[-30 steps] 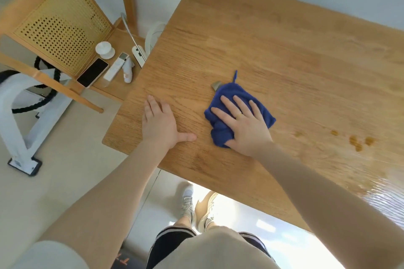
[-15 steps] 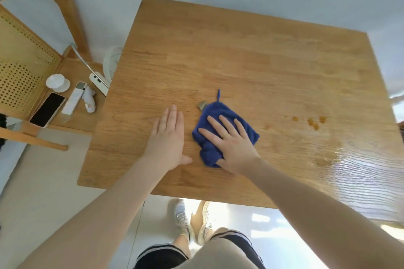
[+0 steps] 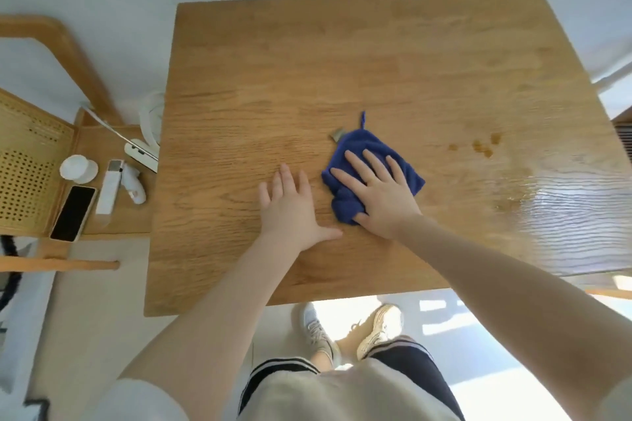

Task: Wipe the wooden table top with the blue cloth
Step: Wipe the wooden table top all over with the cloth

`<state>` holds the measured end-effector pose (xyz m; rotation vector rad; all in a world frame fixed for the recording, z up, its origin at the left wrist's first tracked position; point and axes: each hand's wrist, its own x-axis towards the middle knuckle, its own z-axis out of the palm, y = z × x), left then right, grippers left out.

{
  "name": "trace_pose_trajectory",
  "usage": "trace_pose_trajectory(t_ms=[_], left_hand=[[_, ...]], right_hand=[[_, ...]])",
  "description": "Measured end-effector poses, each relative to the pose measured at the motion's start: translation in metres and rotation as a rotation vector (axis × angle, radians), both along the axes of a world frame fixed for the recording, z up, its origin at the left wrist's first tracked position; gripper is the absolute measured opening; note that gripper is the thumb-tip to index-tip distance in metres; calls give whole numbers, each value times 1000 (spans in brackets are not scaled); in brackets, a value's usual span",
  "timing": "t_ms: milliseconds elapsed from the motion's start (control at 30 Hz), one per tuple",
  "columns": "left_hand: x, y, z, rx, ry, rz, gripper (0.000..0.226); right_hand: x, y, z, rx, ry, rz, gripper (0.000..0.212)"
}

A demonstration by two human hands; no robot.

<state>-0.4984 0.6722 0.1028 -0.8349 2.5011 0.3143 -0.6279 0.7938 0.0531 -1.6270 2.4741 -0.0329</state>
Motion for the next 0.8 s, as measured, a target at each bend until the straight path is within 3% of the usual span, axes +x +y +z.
trace_pose_trajectory(t_ms=[167,333,433,533,667,800], left_hand=[[-10,4,-4,-10,-23,8,134],[-10,6,-13,-36,-9,26,133],[-9,7,-10,-12,-21,47,134],[-14,11,-6,14,-47,82,135],[-15,13,-3,33,-39,145,133],[-15,17,0,52,-43,209,131]], right_hand=[[-24,4,3,71,-50,152,71],[-76,-36,-1,11,-25,-207,69],[-79,-42,-2,20,-23,-293,66],[-52,-15,1,45,-16,-221,67],[-15,42,1,31,-33,83,64],[-55,36,5,114,-28,242,69]])
